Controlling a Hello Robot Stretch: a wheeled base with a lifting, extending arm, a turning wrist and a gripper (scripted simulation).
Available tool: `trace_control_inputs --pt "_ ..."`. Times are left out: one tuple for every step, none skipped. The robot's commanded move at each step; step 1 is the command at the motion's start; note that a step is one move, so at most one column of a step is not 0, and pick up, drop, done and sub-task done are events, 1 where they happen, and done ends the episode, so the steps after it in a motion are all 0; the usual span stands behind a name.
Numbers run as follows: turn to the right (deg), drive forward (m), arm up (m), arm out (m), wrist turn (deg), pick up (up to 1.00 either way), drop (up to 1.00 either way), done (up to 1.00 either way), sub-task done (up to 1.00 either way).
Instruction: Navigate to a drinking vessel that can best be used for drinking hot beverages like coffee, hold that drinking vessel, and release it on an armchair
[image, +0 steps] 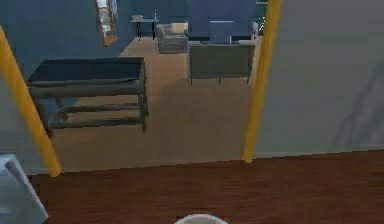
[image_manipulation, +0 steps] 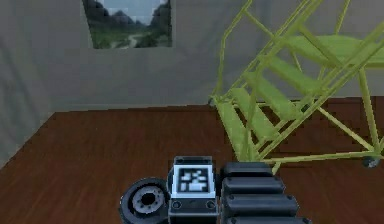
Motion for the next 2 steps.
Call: trace_control_inputs --pt "0.0 1.0 0.0 0.0 0.0 0.0 0.0 0.0 0.0" --pt "3.0 0.0 0.0 0.0 0.0 0.0 0.0 0.0 0.0"
